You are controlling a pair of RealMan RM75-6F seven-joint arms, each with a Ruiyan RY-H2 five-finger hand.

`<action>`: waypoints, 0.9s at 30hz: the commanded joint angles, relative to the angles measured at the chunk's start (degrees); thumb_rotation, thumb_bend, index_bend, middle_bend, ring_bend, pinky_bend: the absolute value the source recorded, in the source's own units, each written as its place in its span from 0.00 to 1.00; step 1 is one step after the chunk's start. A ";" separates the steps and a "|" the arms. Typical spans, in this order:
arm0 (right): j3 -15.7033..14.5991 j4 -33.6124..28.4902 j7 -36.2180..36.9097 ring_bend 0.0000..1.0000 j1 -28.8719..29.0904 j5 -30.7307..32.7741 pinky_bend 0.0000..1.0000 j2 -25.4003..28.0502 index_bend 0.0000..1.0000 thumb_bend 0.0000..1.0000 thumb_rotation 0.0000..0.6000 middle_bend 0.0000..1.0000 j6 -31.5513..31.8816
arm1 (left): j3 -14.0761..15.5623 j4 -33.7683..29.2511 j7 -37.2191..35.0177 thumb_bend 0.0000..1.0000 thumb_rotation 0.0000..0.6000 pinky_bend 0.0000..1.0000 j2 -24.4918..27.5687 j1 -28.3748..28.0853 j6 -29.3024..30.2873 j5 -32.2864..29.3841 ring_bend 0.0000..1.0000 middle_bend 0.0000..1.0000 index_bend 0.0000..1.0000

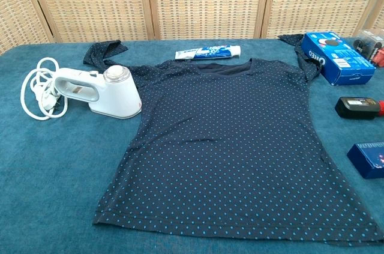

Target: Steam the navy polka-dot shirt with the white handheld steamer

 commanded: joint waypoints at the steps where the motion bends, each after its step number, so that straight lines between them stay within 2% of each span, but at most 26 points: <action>1: -0.08 -0.05 0.18 0.00 0.06 0.06 0.00 0.13 0.00 0.00 1.00 0.00 -0.23 | -0.02 0.12 -0.13 0.00 1.00 0.00 -0.05 -0.12 -0.18 0.06 0.00 0.00 0.00; 8: -0.20 -0.40 0.67 0.00 0.07 0.28 0.00 0.36 0.00 0.00 1.00 0.00 -0.60 | 0.41 -1.28 -3.28 0.00 1.00 0.00 1.04 -2.10 -2.61 2.71 0.00 0.00 0.00; 12: 0.18 -0.44 0.75 0.00 0.35 0.88 0.00 0.38 0.00 0.00 1.00 0.00 -1.01 | -2.67 -0.51 -1.63 0.00 1.00 0.00 0.03 -6.50 -6.73 1.93 0.00 0.00 0.00; 16: 0.90 -0.30 0.74 0.00 0.70 2.71 0.00 0.42 0.00 0.00 1.00 0.00 -1.92 | -7.63 2.70 -0.95 0.01 1.00 0.00 -2.52 -13.73 -14.86 -2.46 0.00 0.00 0.00; 18: 1.23 -0.14 0.65 0.00 0.87 3.71 0.00 0.39 0.00 0.00 1.00 0.00 -2.44 | -9.63 6.32 -0.56 0.17 1.00 0.00 -4.95 -17.87 -19.84 -4.59 0.00 0.00 0.00; 21: 1.42 -0.08 0.28 0.00 1.10 4.55 0.00 0.29 0.00 0.00 1.00 0.00 -3.18 | -10.96 11.60 -0.21 0.41 1.00 0.00 -8.29 -22.64 -26.58 -7.30 0.00 0.00 0.00; 24: 1.54 -0.01 -0.38 0.00 1.46 5.31 0.00 0.09 0.00 0.00 1.00 0.00 -4.15 | -11.76 18.55 0.54 0.46 1.00 0.00 -12.71 -27.29 -32.64 -9.44 0.00 0.00 0.00; 27: 1.68 0.09 -0.75 0.00 1.68 5.96 0.00 -0.11 0.00 0.00 1.00 0.00 -4.76 | -12.22 23.19 0.48 0.46 1.00 0.00 -15.81 -29.63 -35.28 -10.66 0.00 0.00 0.00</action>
